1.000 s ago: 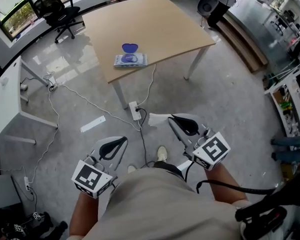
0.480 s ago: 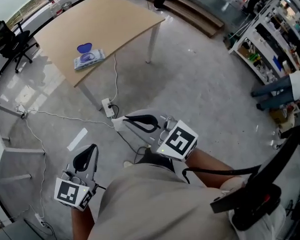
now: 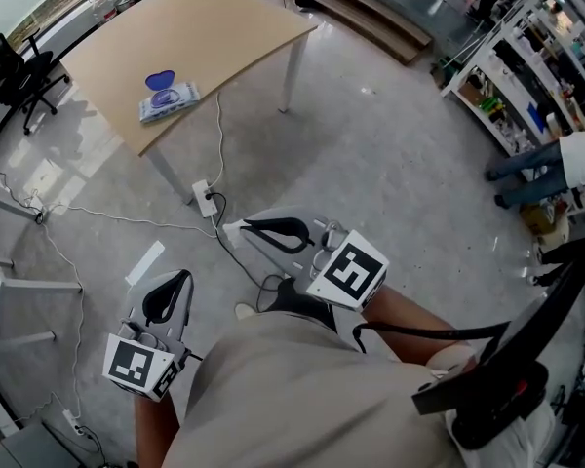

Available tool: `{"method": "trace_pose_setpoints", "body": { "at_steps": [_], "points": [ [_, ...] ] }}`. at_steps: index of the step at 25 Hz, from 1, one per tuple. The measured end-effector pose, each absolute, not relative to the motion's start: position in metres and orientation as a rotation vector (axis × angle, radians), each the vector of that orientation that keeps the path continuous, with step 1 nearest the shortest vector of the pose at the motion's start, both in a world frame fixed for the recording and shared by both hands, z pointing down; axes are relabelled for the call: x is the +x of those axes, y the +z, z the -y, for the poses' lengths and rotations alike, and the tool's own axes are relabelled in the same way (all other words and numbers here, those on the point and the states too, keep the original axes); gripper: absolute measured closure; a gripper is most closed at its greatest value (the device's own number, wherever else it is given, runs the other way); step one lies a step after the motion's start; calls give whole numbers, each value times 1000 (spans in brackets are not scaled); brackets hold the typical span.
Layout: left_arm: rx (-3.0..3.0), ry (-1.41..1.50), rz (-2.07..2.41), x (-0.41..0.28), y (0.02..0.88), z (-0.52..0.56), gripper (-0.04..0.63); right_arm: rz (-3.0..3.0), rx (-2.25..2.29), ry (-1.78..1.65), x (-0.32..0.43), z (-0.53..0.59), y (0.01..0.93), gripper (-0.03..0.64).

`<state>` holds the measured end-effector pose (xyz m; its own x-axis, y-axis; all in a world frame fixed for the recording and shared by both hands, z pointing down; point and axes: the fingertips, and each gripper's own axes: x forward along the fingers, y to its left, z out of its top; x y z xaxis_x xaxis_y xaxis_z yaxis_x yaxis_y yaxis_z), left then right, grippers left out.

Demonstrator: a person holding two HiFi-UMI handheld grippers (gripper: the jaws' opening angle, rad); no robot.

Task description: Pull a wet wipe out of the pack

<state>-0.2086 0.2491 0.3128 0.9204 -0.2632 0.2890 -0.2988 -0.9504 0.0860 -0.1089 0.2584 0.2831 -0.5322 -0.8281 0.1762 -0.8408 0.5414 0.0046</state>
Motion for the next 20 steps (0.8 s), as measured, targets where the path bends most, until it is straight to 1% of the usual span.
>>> {"method": "trace_pose_setpoints", "body": {
  "at_steps": [12, 20],
  "points": [
    [2935, 397, 461, -223, 313, -251, 594, 2643, 1397, 104, -127, -263, 271, 614],
    [2940, 388, 507, -260, 321, -239, 594, 2644, 1331, 90, -163, -251, 280, 614]
  ]
}}
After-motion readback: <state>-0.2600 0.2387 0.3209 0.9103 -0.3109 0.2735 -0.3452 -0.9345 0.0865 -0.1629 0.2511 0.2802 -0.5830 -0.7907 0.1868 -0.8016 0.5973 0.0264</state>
